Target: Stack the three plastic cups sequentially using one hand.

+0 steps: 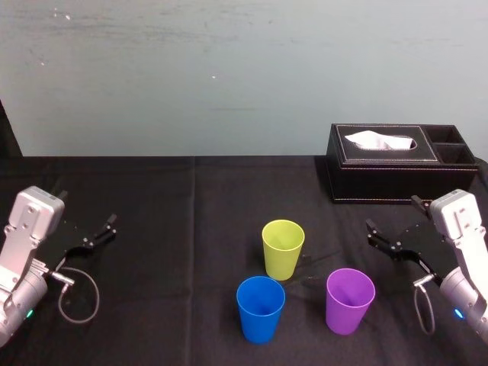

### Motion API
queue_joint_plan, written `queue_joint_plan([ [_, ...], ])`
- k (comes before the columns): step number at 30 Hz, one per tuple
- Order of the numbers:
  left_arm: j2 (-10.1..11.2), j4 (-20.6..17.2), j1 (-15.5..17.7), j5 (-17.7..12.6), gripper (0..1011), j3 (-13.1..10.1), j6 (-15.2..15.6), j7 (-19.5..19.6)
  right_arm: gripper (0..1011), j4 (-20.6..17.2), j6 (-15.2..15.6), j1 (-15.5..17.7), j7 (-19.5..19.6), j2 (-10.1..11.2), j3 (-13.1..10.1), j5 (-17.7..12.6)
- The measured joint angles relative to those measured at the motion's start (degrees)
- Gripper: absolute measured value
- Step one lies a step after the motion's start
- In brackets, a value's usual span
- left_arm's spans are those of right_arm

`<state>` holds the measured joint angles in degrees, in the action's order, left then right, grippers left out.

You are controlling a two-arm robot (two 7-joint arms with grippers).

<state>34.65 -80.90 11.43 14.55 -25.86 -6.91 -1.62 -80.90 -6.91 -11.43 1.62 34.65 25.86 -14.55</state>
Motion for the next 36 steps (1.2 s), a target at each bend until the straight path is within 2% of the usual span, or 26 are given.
queue_joint_plan([
  [36, 0.0, 0.0, 0.0, 0.0, 1000, 0.0, 0.0, 0.0, 1004, 0.0, 0.0, 0.0, 0.0, 0.0, 0.0, 0.0],
])
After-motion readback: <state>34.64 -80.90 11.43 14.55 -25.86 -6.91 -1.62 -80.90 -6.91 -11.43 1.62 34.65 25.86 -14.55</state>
